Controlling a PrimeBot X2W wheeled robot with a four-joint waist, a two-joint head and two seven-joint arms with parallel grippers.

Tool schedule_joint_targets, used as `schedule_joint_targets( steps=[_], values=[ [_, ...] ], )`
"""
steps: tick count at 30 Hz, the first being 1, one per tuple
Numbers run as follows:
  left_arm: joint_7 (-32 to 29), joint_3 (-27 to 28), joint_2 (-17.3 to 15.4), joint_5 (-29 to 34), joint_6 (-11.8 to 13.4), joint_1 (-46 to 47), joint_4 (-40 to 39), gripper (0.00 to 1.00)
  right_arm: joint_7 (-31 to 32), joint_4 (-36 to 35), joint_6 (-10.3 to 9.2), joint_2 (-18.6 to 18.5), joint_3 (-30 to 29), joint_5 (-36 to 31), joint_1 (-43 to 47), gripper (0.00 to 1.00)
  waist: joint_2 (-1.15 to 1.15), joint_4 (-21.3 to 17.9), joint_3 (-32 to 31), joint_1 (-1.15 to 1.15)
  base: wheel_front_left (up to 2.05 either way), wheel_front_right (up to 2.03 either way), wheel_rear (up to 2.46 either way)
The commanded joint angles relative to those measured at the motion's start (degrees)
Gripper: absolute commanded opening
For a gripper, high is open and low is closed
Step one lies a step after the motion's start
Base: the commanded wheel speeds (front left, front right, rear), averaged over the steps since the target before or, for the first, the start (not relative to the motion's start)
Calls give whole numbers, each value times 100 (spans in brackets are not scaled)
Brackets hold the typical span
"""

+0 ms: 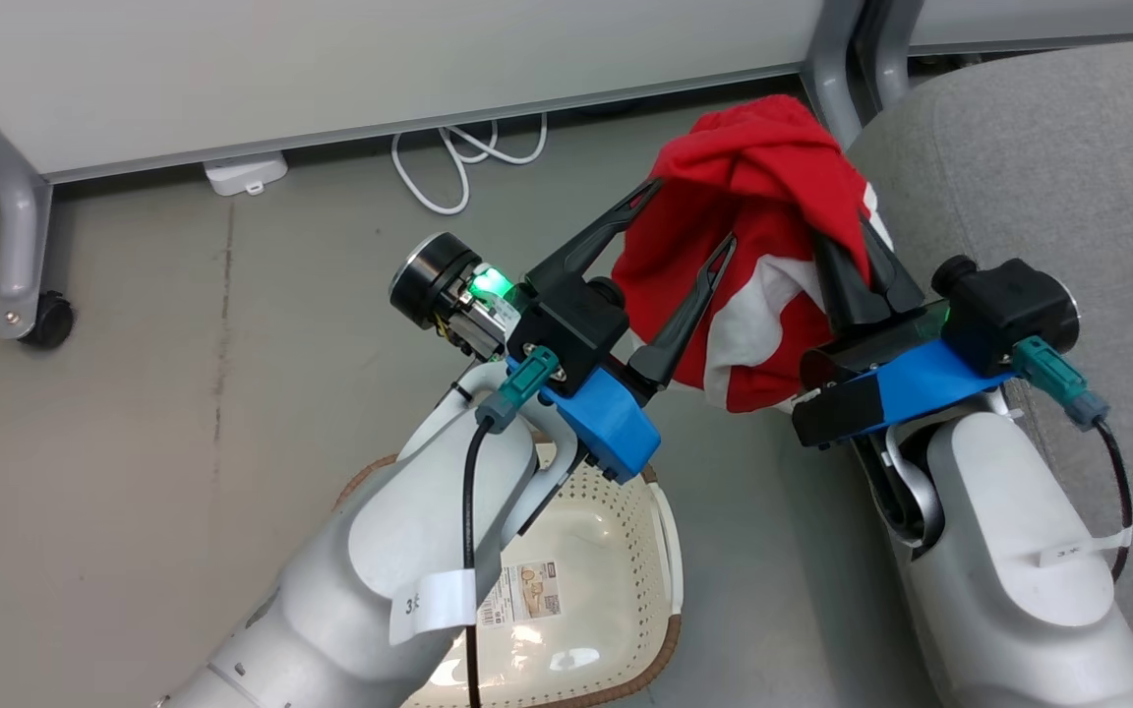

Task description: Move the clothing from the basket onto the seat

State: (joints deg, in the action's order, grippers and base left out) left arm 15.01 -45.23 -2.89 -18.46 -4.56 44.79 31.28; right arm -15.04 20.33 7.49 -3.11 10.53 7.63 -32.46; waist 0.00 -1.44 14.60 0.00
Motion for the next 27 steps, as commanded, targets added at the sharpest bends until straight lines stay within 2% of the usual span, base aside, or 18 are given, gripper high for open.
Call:
schedule_joint_targets(
  steps=[1,15,27],
  values=[
    [26,-32,1,40,-11,50,3,100,-22,-49,1,10,-85,0,33,0,0,-106,58,0,0,0,0],
    [25,-212,-1,145,-86,51,75,100,-22,-511,1,-112,-1113,-37,382,0,0,-895,281,0,0,0,0],
    [25,-471,-5,139,-106,78,31,100,-23,-831,1,-135,-1821,-47,1055,0,0,-1492,460,0,0,0,0]
  ],
)
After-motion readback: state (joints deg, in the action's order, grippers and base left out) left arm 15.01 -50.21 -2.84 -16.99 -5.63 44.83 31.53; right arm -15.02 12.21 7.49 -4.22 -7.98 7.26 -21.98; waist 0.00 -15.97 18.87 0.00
